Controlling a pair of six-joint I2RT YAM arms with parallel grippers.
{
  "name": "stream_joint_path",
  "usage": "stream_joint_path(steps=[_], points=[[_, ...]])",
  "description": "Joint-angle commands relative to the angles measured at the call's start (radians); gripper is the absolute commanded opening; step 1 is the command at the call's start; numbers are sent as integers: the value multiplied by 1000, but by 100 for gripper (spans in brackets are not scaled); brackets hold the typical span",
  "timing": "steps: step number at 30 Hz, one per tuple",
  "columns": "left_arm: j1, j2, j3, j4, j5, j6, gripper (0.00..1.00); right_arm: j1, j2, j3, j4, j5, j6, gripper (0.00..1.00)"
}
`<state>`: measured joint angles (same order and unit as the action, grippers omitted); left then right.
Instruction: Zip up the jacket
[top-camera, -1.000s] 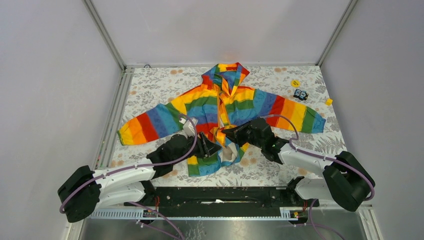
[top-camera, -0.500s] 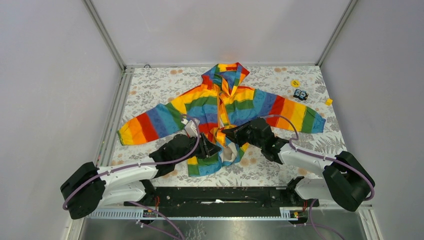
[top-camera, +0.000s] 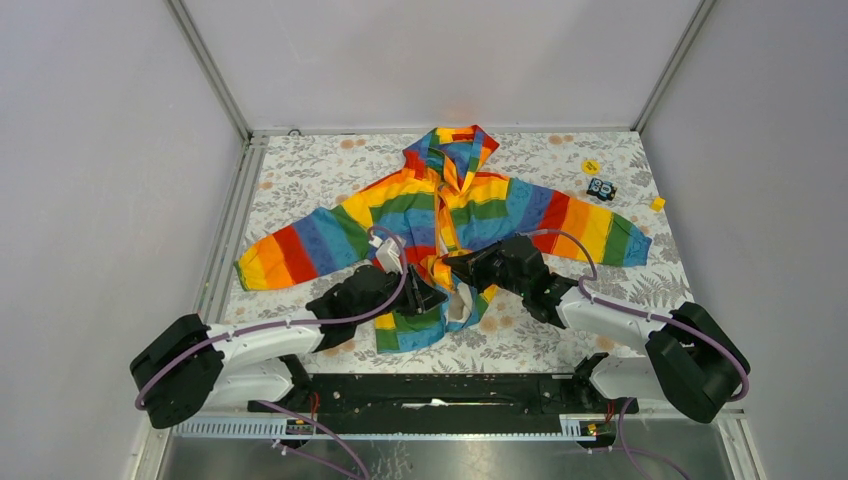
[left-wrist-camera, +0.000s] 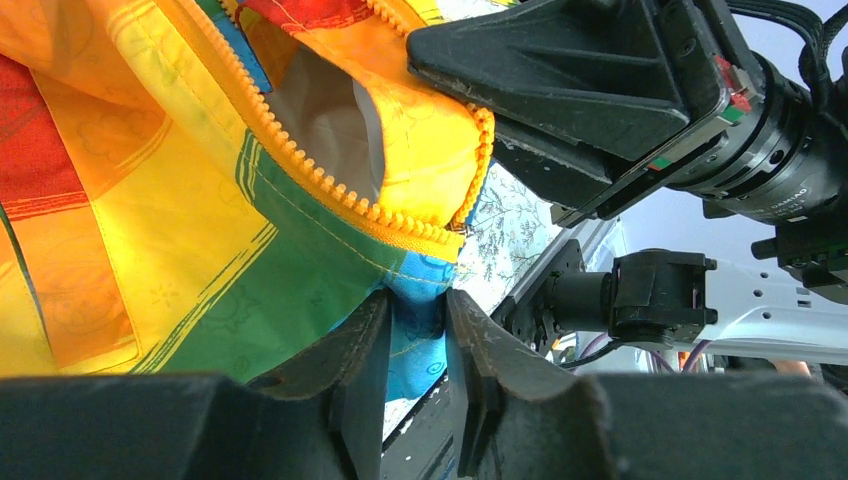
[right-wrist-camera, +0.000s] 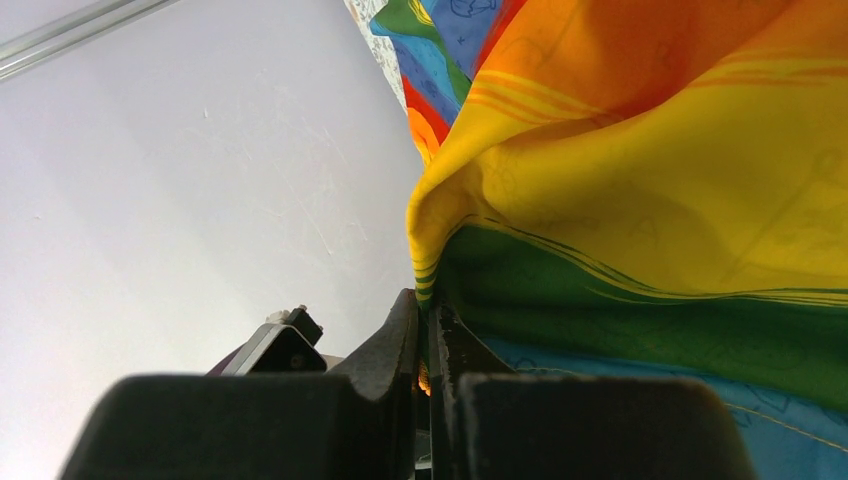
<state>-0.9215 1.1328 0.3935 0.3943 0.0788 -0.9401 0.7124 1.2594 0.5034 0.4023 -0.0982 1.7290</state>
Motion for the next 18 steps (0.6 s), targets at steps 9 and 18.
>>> stream_joint_path(steps=[9,18], points=[[5,19,34,89,-8,-44,32,-7,-17,6,34,11,21,0],[5,40,53,73,-19,-27,18,-7,-22,9,22,18,21,0]])
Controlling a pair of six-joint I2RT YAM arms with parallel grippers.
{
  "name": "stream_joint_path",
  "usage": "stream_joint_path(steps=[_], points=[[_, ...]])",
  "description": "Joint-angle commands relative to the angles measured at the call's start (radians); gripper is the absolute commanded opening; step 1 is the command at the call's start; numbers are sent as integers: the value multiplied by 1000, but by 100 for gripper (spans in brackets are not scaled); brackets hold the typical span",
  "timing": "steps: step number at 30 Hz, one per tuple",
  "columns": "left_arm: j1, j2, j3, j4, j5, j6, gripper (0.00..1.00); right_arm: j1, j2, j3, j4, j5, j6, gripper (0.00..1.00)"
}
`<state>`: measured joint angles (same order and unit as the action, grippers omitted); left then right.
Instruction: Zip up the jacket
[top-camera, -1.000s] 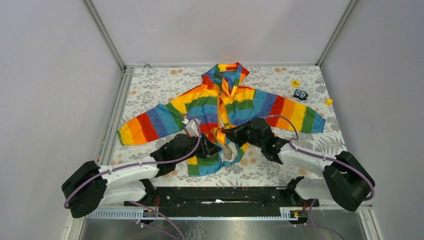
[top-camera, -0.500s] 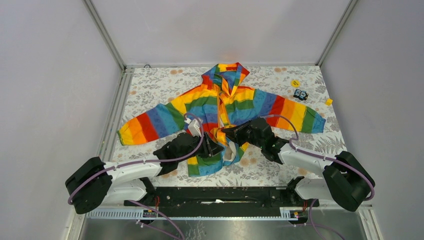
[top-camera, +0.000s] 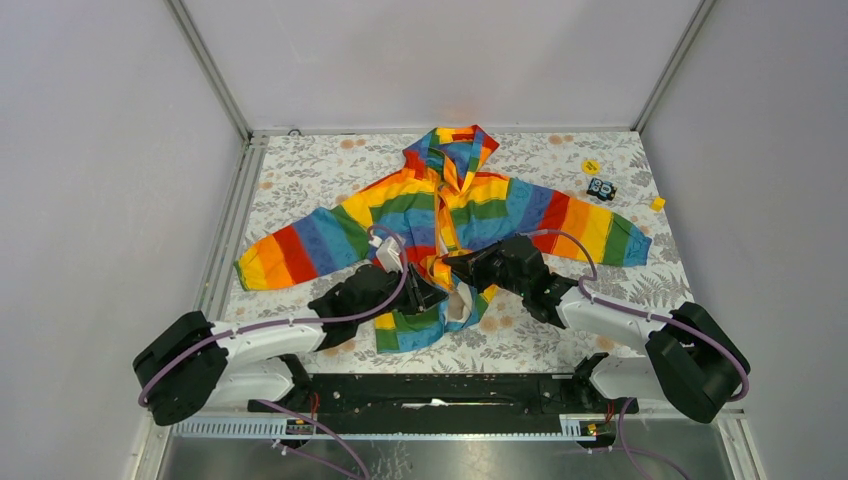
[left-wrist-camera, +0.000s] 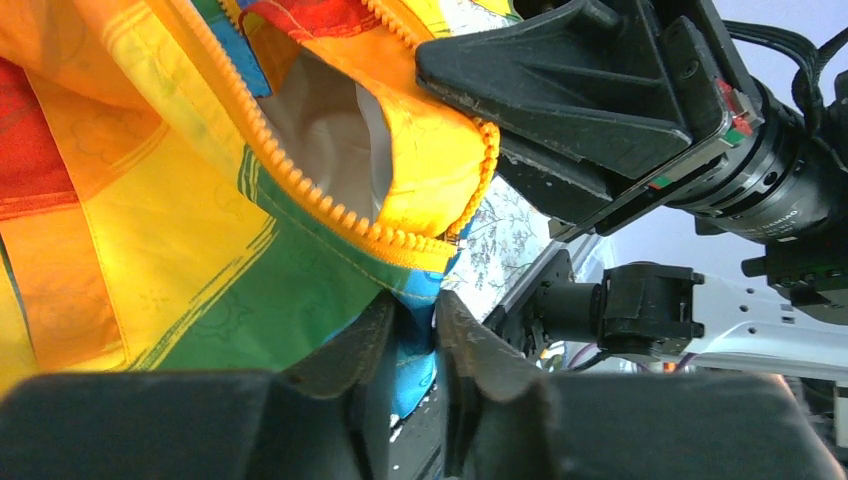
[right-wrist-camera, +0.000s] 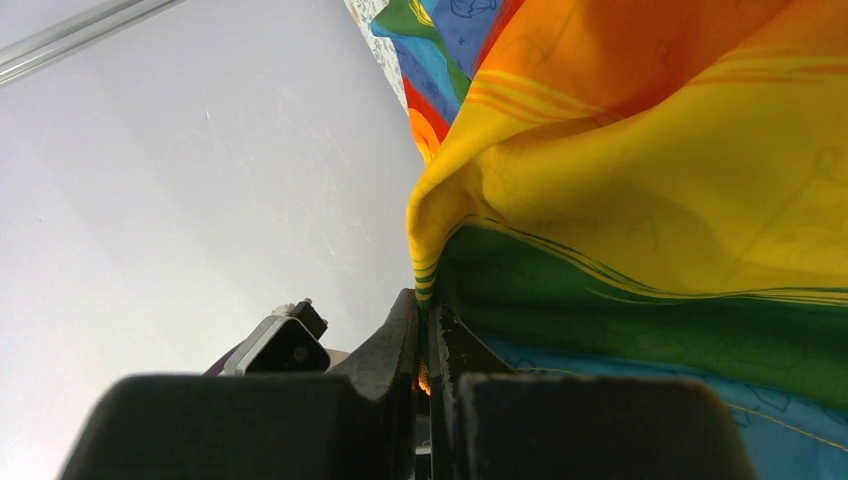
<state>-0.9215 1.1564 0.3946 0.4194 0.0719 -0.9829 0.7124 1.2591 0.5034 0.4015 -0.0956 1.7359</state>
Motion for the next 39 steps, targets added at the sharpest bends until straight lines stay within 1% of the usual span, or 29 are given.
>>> stream_joint_path(steps=[1,3,5,7,9,14,16,18,20,23,27,29,31,32,35,37,39], points=[[4,24,58,43,-11,25,13,-7,-21,11,21,17,16,0],[-6,43,84,4,-26,73,0,-5,-22,12,13,21,25,0],[-46,65,131,-87,-111,153,0,-7,-20,10,21,22,49,0],[-118,95,184,-174,-218,232,0,-6,-15,2,53,17,80,0],[-168,142,222,-225,-307,290,0,-6,-4,-2,107,8,120,0],[-219,317,261,-284,-423,350,0,-4,55,-1,258,-103,263,0],[-220,402,272,-304,-448,355,0,-2,62,0,311,-135,305,0],[-211,423,259,-293,-435,344,0,-1,19,2,287,-127,295,0],[-204,390,229,-261,-418,332,0,-1,-47,8,178,-82,258,0],[-162,316,190,-207,-328,321,0,-10,-82,-9,119,-61,206,0],[-72,214,120,-51,-90,260,0,-11,-7,17,83,-128,39,1],[-43,183,110,-11,24,236,0,-11,22,22,82,-149,-87,14],[-24,156,108,-11,88,229,0,-11,20,5,91,-146,-230,26],[-17,144,104,-8,117,230,0,-13,12,2,91,-149,-328,34],[10,113,79,15,218,233,0,-19,-16,17,34,-187,-624,53],[33,103,58,37,300,233,0,-27,-47,34,-16,-224,-789,62],[57,101,39,57,363,236,0,-35,-73,74,-117,-247,-928,66]])
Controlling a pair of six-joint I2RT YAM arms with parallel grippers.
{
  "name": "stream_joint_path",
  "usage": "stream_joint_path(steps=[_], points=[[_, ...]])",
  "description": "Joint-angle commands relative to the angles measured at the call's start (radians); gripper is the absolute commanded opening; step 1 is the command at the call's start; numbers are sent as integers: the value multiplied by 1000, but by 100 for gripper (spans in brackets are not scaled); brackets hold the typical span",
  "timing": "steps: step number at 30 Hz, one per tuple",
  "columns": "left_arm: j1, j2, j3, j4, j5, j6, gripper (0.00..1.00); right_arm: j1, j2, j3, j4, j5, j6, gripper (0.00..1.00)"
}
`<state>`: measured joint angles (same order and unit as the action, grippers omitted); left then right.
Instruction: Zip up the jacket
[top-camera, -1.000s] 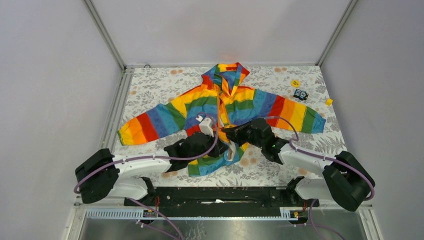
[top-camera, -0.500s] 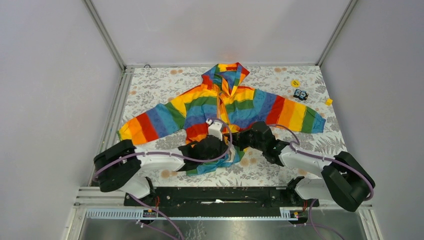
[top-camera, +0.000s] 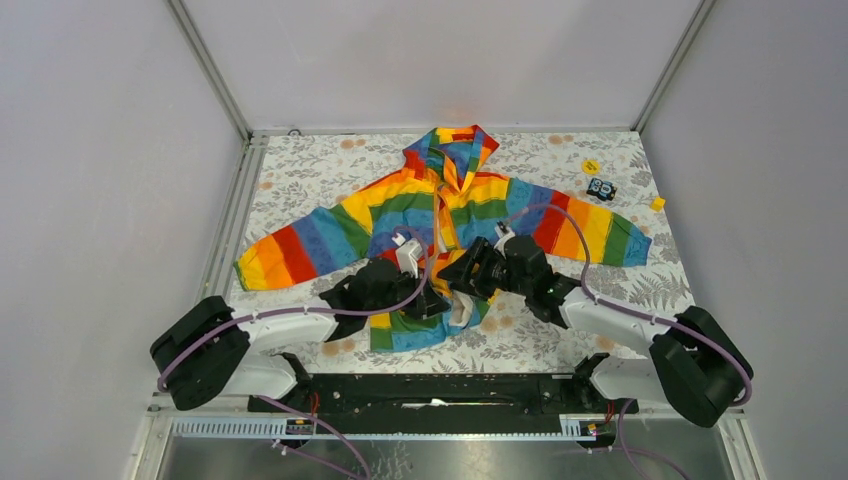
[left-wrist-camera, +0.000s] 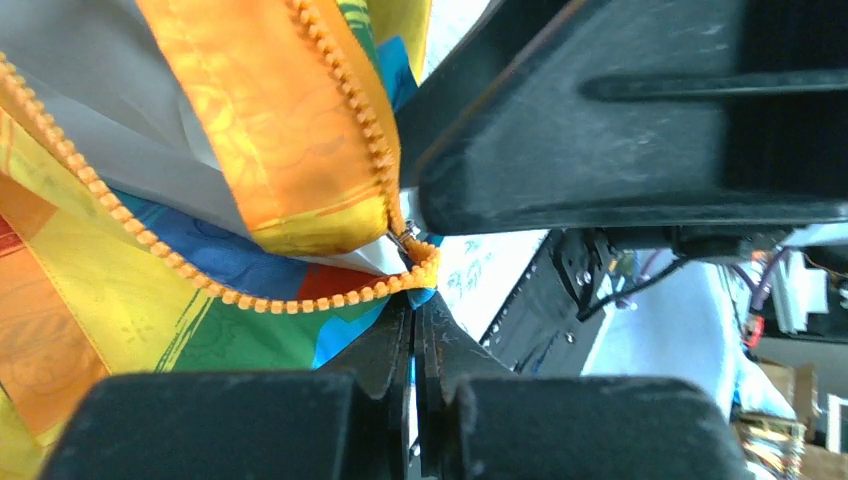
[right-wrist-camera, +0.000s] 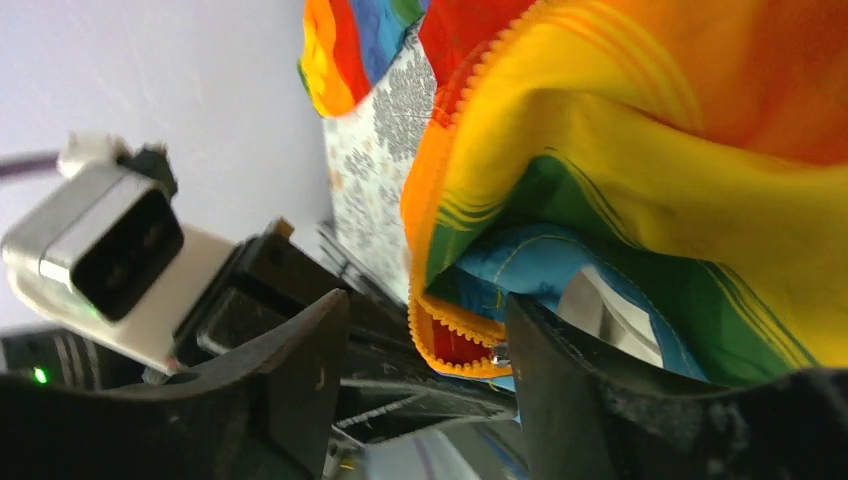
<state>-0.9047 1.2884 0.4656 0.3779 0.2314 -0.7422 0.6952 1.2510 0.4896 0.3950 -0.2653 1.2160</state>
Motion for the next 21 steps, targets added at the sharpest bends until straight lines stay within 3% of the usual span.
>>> stream_joint_path(steps=[1,7,12,15,21], points=[[53,-29,-41,115,237,-3,0,-19,-76,96,-146,-88,-468,69],[111,8,-71,181,381,13,0,-29,-153,102,-233,-243,-700,71],[122,7,-72,211,456,38,0,-29,-205,103,-333,-372,-898,53],[126,-7,-55,158,467,70,0,-29,-203,72,-267,-404,-874,39],[129,-51,-66,140,478,60,0,-28,-202,-10,-120,-414,-758,43]])
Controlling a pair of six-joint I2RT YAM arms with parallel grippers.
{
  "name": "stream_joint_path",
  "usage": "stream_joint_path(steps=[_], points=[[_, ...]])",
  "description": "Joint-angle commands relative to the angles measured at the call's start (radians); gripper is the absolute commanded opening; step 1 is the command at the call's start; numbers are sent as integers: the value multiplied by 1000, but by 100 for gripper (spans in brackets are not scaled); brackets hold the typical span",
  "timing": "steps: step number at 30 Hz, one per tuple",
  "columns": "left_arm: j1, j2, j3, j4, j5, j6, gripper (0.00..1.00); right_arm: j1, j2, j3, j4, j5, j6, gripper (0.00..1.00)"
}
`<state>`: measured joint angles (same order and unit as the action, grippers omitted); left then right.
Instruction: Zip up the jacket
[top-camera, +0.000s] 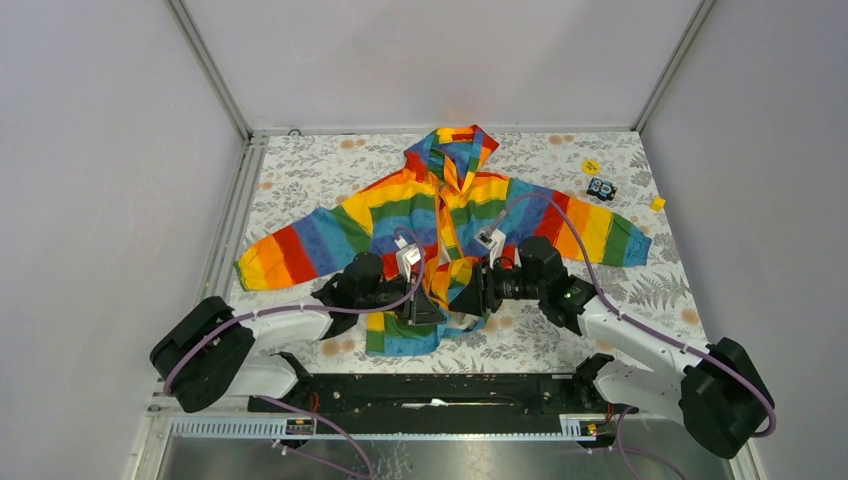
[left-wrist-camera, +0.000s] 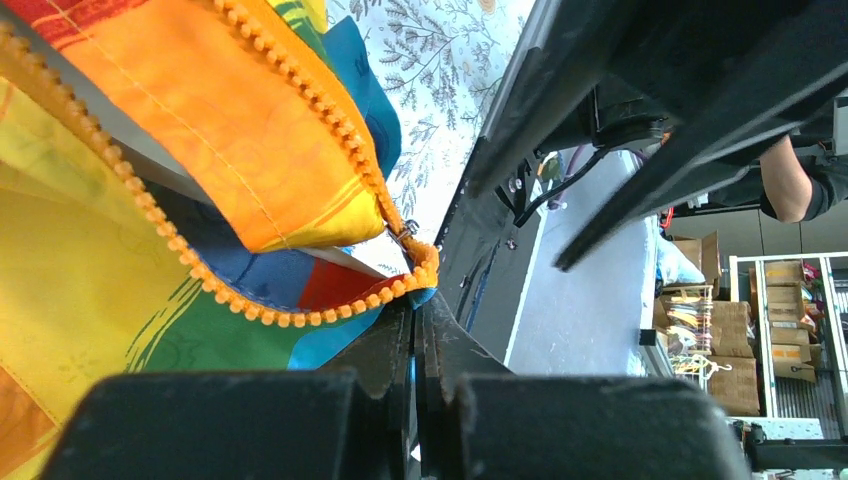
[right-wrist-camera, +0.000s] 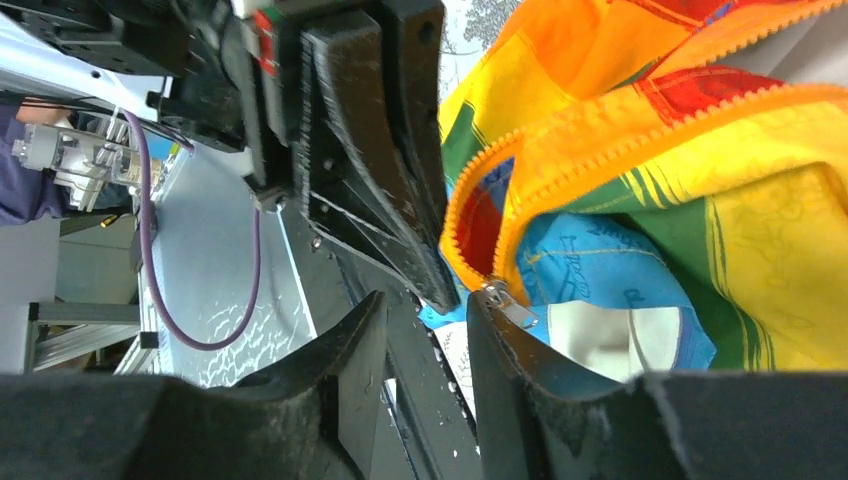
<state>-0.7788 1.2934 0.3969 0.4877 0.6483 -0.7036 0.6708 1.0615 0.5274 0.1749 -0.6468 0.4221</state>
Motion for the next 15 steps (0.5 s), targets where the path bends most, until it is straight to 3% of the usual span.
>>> stream_joint_path(steps=[1,6,10,15], points=[[3,-63,1,24,58,24,0,-4,-10,-55,98,-11,59,44],[3,-86,-7,6,45,29,0,-30,8,-106,125,-16,210,46],[4,-80,-7,9,46,29,0,-92,36,-192,311,-95,430,63],[3,-69,-7,7,46,32,0,-100,140,-215,489,-162,610,68]])
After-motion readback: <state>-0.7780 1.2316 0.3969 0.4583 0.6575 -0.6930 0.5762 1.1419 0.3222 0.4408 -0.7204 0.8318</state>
